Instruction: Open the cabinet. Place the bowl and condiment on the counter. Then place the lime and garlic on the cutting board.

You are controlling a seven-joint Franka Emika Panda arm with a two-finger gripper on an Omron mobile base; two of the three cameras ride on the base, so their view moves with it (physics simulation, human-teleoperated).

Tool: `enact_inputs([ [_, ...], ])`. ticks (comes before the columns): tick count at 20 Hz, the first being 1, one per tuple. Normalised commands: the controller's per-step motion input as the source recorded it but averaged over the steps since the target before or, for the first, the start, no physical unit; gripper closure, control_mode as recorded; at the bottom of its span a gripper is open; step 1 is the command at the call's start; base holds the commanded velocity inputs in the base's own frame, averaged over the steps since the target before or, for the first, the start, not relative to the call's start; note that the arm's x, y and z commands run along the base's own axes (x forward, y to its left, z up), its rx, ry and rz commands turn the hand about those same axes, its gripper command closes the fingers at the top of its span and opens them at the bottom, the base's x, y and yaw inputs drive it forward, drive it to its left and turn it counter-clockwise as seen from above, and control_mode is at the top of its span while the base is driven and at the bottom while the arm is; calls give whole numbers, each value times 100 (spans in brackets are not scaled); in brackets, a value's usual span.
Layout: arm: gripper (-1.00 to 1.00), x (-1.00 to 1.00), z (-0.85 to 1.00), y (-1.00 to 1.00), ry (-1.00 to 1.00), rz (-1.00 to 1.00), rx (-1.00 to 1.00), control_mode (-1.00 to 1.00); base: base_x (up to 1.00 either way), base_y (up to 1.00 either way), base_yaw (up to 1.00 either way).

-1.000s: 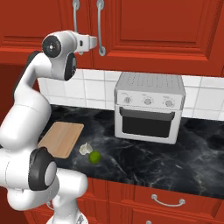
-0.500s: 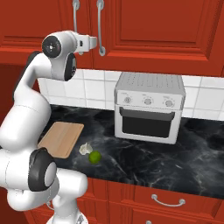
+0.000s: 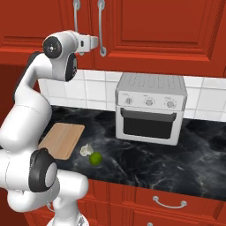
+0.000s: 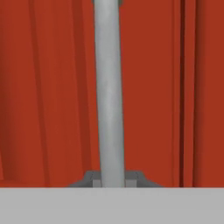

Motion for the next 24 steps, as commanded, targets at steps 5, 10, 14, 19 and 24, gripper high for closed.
enact_inputs([
  [5,100,-26,52,-9,1,0,-4,-100,0,0,0],
  [10,100,-32,58,-15,2,0,-4,-100,0,0,0],
  [14,100,-9,14,-4,3,0,-3,-100,0,0,0],
  [19,100,-11,7,-4,-2,0,1,-100,0,0,0],
  [24,100,-35,28,-14,-8,-3,2,-100,0,0,0],
])
